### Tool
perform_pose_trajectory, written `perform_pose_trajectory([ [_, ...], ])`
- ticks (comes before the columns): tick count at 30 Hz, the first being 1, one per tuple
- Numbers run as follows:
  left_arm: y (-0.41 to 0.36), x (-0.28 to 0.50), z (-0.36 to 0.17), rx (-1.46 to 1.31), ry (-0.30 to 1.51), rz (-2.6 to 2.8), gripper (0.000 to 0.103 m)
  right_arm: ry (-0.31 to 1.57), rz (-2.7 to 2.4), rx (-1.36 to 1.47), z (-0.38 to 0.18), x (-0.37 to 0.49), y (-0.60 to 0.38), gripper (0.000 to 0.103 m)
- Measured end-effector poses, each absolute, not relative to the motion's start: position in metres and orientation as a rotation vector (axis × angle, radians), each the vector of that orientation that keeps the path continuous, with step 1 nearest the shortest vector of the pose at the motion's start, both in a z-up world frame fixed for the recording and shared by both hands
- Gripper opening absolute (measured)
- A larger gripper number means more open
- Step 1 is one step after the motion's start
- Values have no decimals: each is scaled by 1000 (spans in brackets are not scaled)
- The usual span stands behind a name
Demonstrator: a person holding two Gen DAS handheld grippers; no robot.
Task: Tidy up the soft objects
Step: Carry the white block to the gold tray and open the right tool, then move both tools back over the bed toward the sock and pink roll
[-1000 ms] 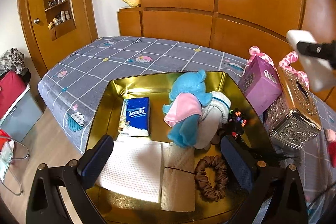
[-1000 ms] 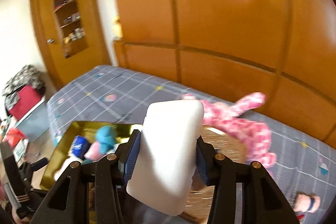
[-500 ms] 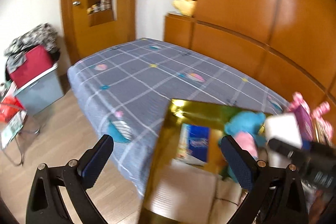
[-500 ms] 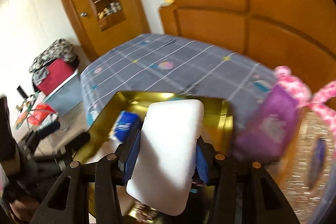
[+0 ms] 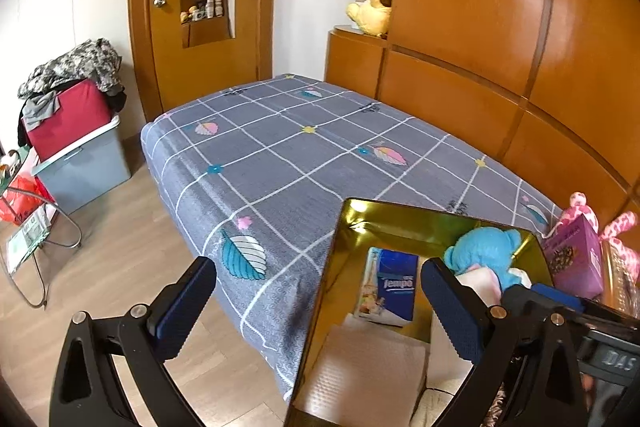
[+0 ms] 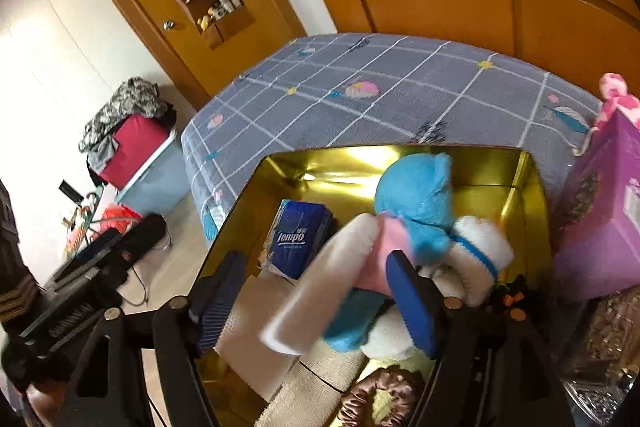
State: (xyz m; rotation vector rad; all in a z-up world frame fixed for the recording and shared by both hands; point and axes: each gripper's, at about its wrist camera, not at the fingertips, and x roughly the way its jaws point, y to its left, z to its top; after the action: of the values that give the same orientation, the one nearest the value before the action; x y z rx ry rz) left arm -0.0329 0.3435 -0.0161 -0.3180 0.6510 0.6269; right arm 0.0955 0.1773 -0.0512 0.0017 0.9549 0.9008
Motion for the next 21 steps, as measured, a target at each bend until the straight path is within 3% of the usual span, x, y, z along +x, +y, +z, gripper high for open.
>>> perform_pose_trajectory([
  [21, 257, -21, -10, -153, 661, 409, 103, 693, 639, -177, -13, 43, 75, 75],
])
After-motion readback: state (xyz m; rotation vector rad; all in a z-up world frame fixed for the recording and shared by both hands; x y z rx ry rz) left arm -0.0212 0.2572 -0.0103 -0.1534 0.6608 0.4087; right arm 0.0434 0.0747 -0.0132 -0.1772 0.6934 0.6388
